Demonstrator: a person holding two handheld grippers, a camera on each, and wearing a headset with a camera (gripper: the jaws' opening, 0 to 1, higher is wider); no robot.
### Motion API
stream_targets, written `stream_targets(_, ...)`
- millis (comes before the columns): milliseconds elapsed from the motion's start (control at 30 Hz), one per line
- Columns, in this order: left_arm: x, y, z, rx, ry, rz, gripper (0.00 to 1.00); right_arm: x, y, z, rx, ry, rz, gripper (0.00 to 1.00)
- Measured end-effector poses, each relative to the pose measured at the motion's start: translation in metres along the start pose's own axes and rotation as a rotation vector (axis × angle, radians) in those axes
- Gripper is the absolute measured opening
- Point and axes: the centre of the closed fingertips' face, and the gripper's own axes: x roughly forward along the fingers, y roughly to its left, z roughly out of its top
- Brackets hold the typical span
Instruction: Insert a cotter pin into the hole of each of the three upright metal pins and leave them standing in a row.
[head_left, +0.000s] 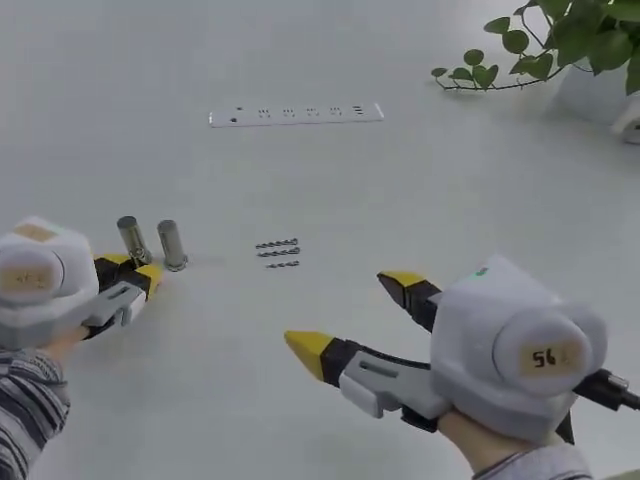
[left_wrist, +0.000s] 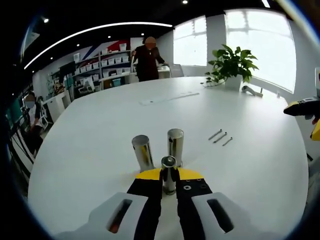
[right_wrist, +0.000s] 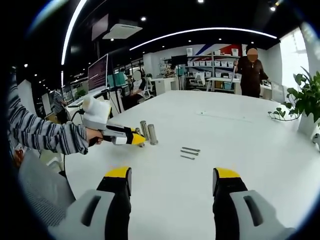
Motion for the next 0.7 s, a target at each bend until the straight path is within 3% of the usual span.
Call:
stream_targets(300, 0.000, 0.000, -0.001, -0.008, 0.003, 0.011, 0.05, -0.001, 0.000, -0.004, 0.034, 0.008, -0.003, 0.62)
stream_targets(400, -0.003, 0.001, -0.002, 0.033, 0.015, 0.048, 0.05, -0.002, 0.000, -0.005, 0.038, 0.011, -0.005, 0.61)
stream_targets(533, -0.005, -0.005, -0.003, -0.004, 0.019, 0.038, 0.05, -0.005, 0.000, -0.004, 0.038, 0.009, -0.010, 0.61)
stream_targets(700, -0.011, -0.019, 0.005, -0.027, -0.006, 0.027, 0.05, -0.008, 0.001, -0.004, 0.042, 0.007, -0.010, 0.60)
